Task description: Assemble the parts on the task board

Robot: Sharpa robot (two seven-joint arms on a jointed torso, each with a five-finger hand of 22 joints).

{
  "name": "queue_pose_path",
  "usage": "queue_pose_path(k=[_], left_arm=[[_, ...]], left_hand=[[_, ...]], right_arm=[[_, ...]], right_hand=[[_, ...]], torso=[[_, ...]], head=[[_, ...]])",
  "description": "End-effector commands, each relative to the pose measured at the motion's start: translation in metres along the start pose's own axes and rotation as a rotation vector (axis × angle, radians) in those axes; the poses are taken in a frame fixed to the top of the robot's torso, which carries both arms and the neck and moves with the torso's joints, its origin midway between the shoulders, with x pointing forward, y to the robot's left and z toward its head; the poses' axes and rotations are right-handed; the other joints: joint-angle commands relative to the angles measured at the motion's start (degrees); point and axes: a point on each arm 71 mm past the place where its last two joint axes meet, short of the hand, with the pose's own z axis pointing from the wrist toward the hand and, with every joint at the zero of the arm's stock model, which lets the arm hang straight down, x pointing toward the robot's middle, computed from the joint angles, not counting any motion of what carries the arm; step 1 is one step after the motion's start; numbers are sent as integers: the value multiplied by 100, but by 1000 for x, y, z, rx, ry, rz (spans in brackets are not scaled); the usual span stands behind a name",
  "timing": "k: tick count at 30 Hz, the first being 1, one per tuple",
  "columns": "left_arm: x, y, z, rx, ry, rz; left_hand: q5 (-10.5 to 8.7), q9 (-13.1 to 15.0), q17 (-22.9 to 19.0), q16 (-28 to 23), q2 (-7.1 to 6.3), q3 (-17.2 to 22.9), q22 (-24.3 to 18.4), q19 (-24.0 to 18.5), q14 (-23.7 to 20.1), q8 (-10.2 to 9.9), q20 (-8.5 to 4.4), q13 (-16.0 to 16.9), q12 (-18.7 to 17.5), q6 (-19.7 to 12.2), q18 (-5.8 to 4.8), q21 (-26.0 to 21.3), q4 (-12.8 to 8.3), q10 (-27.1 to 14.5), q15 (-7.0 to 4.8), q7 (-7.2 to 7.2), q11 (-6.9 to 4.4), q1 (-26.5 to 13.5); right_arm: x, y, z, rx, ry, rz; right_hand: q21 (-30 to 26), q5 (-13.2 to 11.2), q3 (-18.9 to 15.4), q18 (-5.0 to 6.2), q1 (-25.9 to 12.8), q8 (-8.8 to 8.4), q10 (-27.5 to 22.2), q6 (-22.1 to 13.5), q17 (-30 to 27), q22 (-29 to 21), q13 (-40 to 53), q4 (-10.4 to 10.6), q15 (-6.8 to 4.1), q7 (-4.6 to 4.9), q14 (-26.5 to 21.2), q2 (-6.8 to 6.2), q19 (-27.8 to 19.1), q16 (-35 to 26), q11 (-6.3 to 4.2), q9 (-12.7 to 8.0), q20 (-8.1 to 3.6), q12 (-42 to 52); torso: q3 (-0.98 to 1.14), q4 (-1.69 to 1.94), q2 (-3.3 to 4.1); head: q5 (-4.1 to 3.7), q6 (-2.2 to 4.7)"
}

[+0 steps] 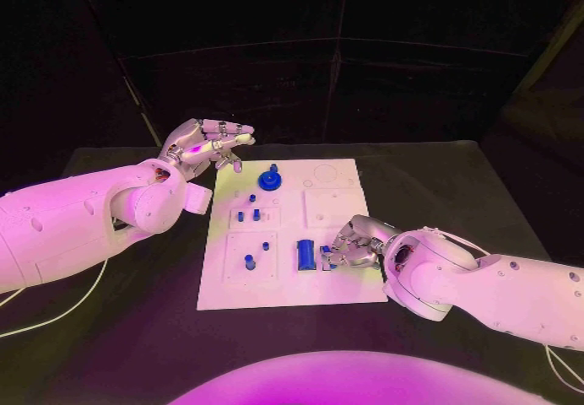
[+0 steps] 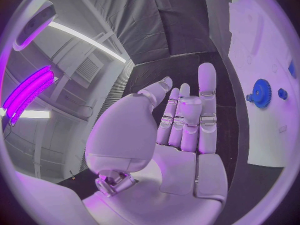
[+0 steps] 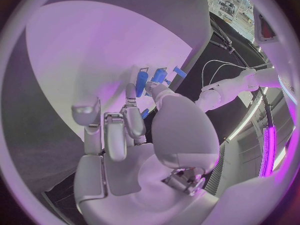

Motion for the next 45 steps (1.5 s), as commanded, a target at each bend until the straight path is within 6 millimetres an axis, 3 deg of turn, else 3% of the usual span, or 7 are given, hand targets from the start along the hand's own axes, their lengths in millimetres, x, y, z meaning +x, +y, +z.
queue_pose_path(k=[1, 9, 16, 19, 29, 36, 45], left_arm=[[2, -1, 0, 6, 15, -11], [2, -1, 0, 5, 16, -12], [2, -1, 0, 2, 17, -12], [2, -1, 0, 1, 17, -12], [2, -1, 0, 0, 17, -12], [1, -1, 0, 1, 15, -11], [1, -1, 1, 3, 8, -23]], left_hand=[[-19, -2, -5, -19, 58, -24, -7, -1, -57, 25, -1, 8, 25, -32, 81, -39, 5, -40, 1, 16, -10, -2], [-19, -2, -5, -19, 58, -24, -7, -1, -57, 25, -1, 8, 25, -32, 81, -39, 5, -40, 1, 16, -10, -2], [-19, -2, -1, -16, 54, -28, -9, 0, -56, 25, -1, 8, 27, -34, 81, -42, 2, -44, 1, 16, -10, 3], [-19, -2, -1, -16, 54, -28, -9, 0, -56, 25, -1, 8, 27, -34, 81, -42, 2, -44, 1, 16, -10, 3], [-19, -2, -1, -16, 54, -28, -9, 0, -56, 25, -1, 8, 27, -34, 81, -42, 2, -44, 1, 16, -10, 3], [-19, -2, -1, -16, 54, -28, -9, 0, -56, 25, -1, 8, 27, -34, 81, -42, 2, -44, 1, 16, -10, 3], [-21, -3, -23, -22, 49, -47, -15, 2, -65, 27, 0, 8, 34, -39, 80, -49, 12, -49, 3, 21, -5, -10]], right_arm=[[0, 1, 0, 7, 0, 12], [1, 3, 2, 3, 4, 10], [0, 2, 3, 1, -6, 15], [0, 2, 3, -2, -8, 16], [0, 2, 1, -15, -5, 13], [-4, -1, -2, -41, -14, 14], [-20, -19, 1, -139, -36, 271]], right_hand=[[1, 26, -46, -96, -41, 5, 29, 53, 1155, -7, -28, 1, -25, -6, 522, 5, 30, 35, -12, -2, -3, -19], [-11, -74, -303, -96, -140, 2, 36, 71, 1154, -17, -45, 91, -31, -12, 522, -10, 27, 33, -18, 33, -10, -41], [-47, -1384, -855, -89, -365, -48, 38, 53, 1139, -60, -32, 401, -11, 8, 518, 22, 8, 25, 5, 60, 7, -41], [-56, -1654, -1041, -86, -350, -63, 33, 53, 1138, -67, -31, 501, -9, 9, 518, 48, 4, 23, 8, 73, 9, -45], [-65, -1689, -1206, -84, -177, -79, 32, 54, 1138, -72, -21, 532, -10, 9, 518, 104, 1, 23, 9, 93, 9, -43], [-100, -1586, -1326, -76, 308, -122, 14, 6, 1114, -120, -19, 298, -2, 32, 513, 142, -25, 10, 23, 108, 13, -55], [-887, -1367, -1579, 119, 729, -686, -726, -870, 220, -1376, -987, 83, 243, 393, 293, 225, -661, -502, 324, -188, 219, -1177]], torso=[[2, 4, -2], [-1, 2, -6], [-1, 0, -4], [-1, 0, -4], [3, -2, -8], [3, -5, -15], [-12, 7, -41]], head=[[11, 12], [21, 6], [22, 8], [19, 7], [12, -7], [9, 5], [-42, 127]])
